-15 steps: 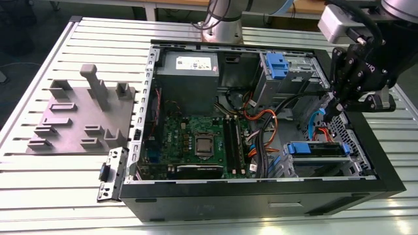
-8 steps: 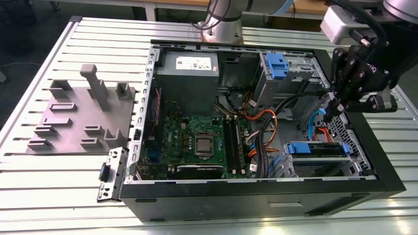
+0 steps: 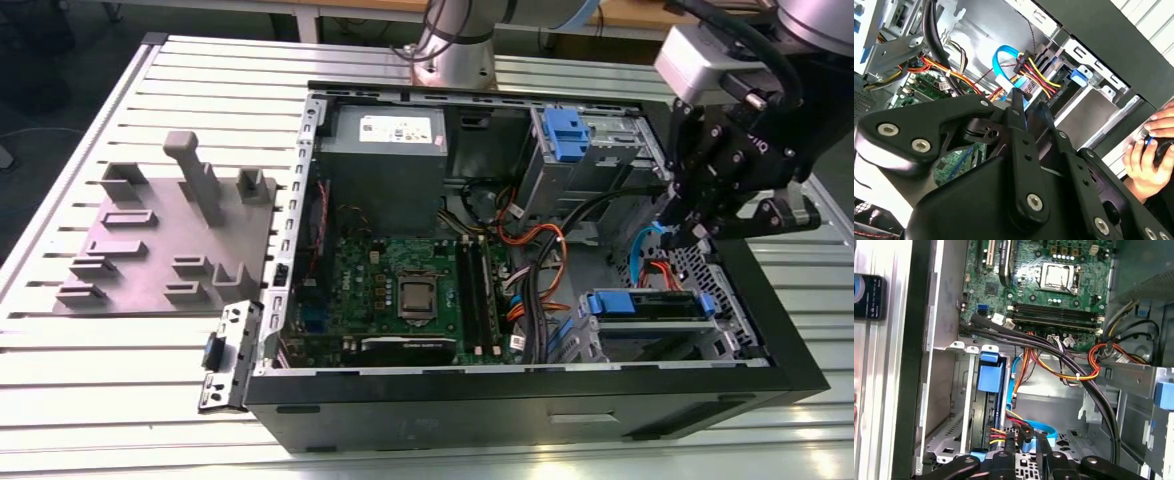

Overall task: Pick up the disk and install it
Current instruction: 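Insert the second disk wire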

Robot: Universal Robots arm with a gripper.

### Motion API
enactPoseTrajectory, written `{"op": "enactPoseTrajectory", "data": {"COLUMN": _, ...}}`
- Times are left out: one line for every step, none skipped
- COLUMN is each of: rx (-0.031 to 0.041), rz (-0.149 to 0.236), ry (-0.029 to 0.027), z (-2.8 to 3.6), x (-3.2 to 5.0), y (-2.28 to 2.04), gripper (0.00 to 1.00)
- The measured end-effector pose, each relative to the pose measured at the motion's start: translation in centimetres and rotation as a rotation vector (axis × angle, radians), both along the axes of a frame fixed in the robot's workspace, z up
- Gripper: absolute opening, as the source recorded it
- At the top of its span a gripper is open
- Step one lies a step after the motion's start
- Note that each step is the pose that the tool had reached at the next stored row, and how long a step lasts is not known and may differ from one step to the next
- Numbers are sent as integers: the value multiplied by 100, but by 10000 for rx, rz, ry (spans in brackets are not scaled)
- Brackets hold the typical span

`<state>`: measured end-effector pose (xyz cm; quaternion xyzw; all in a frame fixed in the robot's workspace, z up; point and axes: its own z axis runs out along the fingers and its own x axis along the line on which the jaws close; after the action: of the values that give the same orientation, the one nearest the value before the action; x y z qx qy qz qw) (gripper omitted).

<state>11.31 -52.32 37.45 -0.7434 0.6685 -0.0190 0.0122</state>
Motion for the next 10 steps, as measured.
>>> {"op": "enactPoseTrajectory", "data": {"rx": -6, "rz": 0, "ry": 0, "z": -10, "x": 0, "y": 6, "gripper": 31}}
{"op": "enactPoseTrajectory", "data": {"rx": -7, "rz": 1, "ry": 1, "z": -22, "x": 0, "y": 15, "gripper": 31}}
{"op": "enactPoseTrajectory", "data": {"rx": -5, "rz": 1, "ry": 7, "z": -37, "x": 0, "y": 25, "gripper": 31}}
{"op": "enactPoseTrajectory", "data": {"rx": -3, "rz": 0, "ry": 16, "z": -54, "x": -1, "y": 31, "gripper": 31}}
{"op": "enactPoseTrajectory", "data": {"rx": -4, "rz": 0, "ry": 22, "z": -69, "x": -1, "y": 36, "gripper": 31}}
{"op": "enactPoseTrajectory", "data": {"rx": -23, "rz": -1, "ry": 24, "z": -85, "x": -1, "y": 39, "gripper": 31}}
{"op": "enactPoseTrajectory", "data": {"rx": -73, "rz": 0, "ry": 25, "z": -95, "x": -1, "y": 39, "gripper": 31}}
{"op": "enactPoseTrajectory", "data": {"rx": -155, "rz": -1, "ry": 25, "z": -100, "x": 0, "y": 39, "gripper": 29}}
{"op": "enactPoseTrajectory", "data": {"rx": -236, "rz": 1, "ry": 25, "z": -106, "x": 0, "y": 39, "gripper": 29}}
{"op": "enactPoseTrajectory", "data": {"rx": -311, "rz": 1, "ry": 25, "z": -112, "x": 0, "y": 39, "gripper": 23}}
